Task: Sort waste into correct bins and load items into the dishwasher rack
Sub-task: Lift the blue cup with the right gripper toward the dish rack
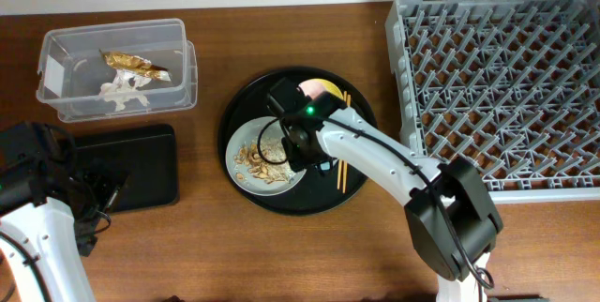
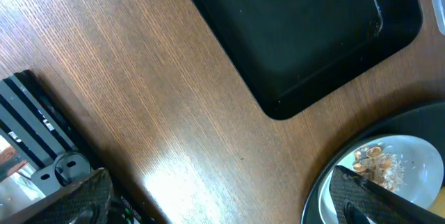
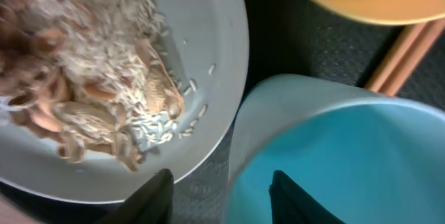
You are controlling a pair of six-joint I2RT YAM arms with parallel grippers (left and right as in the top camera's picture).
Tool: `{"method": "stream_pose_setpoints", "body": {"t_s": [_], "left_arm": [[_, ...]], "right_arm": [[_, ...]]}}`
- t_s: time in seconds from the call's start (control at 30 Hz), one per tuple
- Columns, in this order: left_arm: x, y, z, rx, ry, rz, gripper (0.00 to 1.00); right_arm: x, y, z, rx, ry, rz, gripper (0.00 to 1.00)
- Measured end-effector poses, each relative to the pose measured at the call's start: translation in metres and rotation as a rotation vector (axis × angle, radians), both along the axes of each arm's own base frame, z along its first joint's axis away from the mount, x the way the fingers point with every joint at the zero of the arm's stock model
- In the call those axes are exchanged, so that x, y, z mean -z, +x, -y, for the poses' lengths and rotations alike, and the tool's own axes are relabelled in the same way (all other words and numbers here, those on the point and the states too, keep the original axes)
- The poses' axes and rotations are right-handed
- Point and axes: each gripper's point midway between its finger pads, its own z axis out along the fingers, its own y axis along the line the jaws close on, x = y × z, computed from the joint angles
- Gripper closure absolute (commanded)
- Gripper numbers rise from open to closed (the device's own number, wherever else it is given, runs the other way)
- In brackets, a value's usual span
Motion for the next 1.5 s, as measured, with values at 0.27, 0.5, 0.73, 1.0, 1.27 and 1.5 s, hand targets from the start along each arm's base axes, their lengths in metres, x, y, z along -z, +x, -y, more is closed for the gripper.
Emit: {"method": "stream_pose_setpoints", "body": {"t_s": [0.27,0.5,0.73,1.0,1.27,1.5], "left_arm": [[0.0,0.0,0.0,0.0,0.0,0.0,0.01],[0.0,0.0,0.0,0.0,0.0,0.0,0.01],[0.0,0.0,0.0,0.0,0.0,0.0,0.01],[0.0,0.0,0.0,0.0,0.0,0.0,0.01],[0.0,0.0,0.0,0.0,0.0,0.0,0.01],[0.0,0.0,0.0,0.0,0.0,0.0,0.01]], "right_arm": [[-0.006,-0.008,0.006,0.009,-0.026,-0.041,0.96],[-0.086,0.002,0.001,0.011,-0.007,-0.019,0.96],[-0.215,0.06,0.077,0.117,0.099,0.188,0.96],[-0.23,0.097,0.253,0.401,0.18,0.214,0.96],[-0.208,0.127,0.321,0.382,0.469,0.3,0.96],[-0.201,0.149,0.355,0.303,0.985,0.418,0.96]]}}
